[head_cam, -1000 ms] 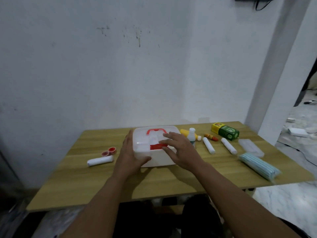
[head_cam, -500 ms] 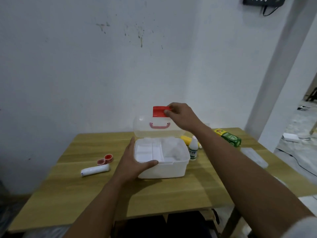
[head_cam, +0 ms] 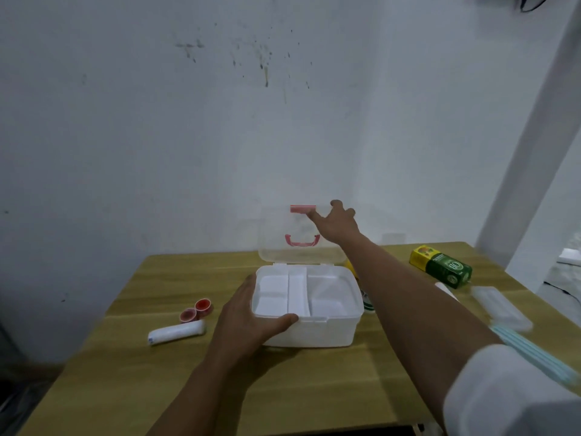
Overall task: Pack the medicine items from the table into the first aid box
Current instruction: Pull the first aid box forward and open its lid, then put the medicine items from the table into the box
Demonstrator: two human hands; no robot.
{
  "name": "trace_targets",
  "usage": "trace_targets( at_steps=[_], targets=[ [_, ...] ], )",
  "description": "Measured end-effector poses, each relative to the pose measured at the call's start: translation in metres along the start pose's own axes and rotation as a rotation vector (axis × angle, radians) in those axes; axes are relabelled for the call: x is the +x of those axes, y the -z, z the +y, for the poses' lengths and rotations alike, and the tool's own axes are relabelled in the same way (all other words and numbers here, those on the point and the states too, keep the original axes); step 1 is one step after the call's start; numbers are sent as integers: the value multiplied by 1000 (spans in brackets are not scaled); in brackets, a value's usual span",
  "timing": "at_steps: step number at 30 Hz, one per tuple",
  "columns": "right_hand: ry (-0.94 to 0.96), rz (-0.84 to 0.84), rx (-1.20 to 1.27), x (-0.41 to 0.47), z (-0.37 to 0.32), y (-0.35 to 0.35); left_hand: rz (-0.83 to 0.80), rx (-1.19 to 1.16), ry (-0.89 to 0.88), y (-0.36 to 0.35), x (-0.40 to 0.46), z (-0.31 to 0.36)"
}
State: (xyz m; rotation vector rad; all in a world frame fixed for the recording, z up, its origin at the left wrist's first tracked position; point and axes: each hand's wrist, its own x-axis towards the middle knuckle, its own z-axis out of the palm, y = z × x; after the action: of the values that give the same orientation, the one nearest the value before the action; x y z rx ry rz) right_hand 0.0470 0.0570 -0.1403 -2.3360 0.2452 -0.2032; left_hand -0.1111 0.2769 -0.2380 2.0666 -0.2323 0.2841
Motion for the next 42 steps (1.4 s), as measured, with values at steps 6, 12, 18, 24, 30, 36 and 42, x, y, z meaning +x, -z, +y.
trace_targets(
  at_steps=[6,12,18,24,30,36,42],
  targets=[
    [-13,-179,-15,-6,10,5,96,76,-39,-4,-15,-3],
    [-15,-159,39,-20,32,35,-23,52,52,4,-4,8],
    [6,-3,-103,-37,79,95,-208,54,116,9,14,5],
    [-68,71,-347,-63,146,137,-193,52,83,8,7,5],
    [-211,52,-556,-76,191,148,-182,57,91,9,5,4],
    [-236,51,-570,-83,213,139,-142,70,97,6,4,4],
    [-243,56,-607,-82,224,124,-101,29,91,1,1,1]
  ],
)
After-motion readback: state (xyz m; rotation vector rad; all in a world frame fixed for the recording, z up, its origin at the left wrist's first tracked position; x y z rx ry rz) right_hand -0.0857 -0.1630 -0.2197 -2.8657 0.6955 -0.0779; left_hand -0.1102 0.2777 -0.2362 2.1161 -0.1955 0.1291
